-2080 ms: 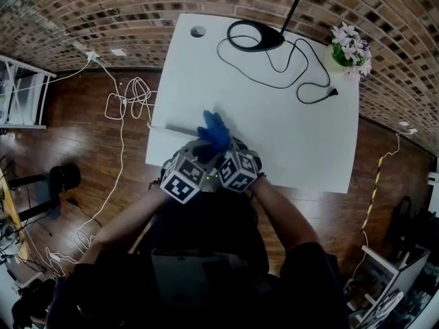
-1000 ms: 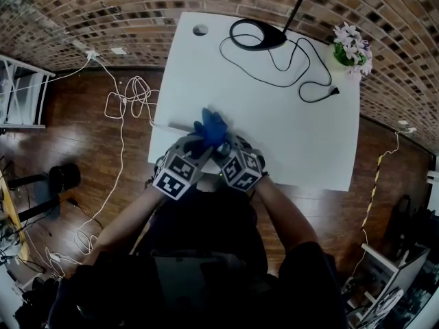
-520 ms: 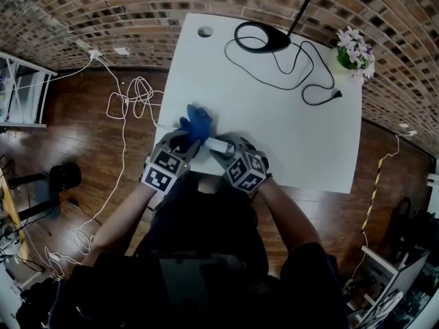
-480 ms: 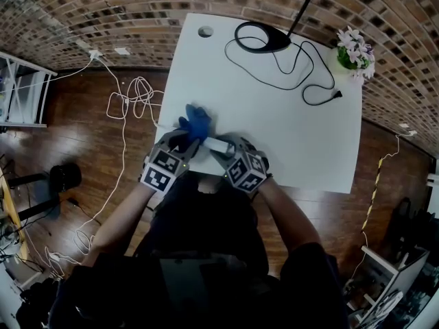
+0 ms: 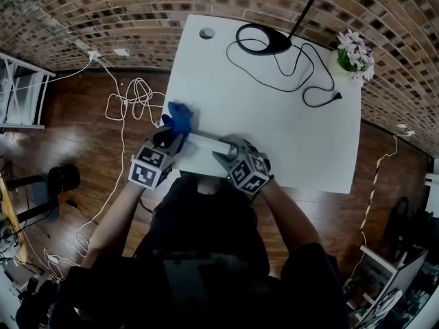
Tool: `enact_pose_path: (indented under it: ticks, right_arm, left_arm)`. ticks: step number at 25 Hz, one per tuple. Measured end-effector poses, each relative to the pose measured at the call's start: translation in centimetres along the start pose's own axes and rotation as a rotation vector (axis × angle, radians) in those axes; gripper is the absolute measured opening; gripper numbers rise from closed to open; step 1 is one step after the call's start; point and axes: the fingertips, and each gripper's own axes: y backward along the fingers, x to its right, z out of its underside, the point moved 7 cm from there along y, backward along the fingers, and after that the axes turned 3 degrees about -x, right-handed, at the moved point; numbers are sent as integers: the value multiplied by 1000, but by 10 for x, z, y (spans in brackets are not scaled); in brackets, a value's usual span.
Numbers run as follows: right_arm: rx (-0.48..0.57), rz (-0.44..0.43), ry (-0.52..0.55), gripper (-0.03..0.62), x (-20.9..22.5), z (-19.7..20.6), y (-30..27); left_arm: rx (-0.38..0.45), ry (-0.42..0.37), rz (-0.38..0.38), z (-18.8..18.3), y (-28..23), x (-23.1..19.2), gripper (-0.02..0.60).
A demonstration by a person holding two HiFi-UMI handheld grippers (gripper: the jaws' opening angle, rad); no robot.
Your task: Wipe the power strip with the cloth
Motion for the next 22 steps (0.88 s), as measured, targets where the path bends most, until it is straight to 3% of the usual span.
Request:
enact_pose_path:
  ticks: [6,9,13,19,22]
  right_arm:
    - [-1,0,-2,158,0,-1,0]
    - [-1,1,0,158,0,0,0]
    - [-5,-4,-7,158,0,1,0]
    - [-10,-8,-13,158,1,3,-1]
    - [-12,-11,-12,158,1,3,-2]
  left_arm:
    - [2,6,-30,6,8,-19,84]
    - [-42,36,-42,18,9,-34,84]
    - [-138,-82,-53,58,4,-41,83]
    - [-54,107,-28,52,13,-49,80]
    - [-15,160,-43,43,17,-52,80]
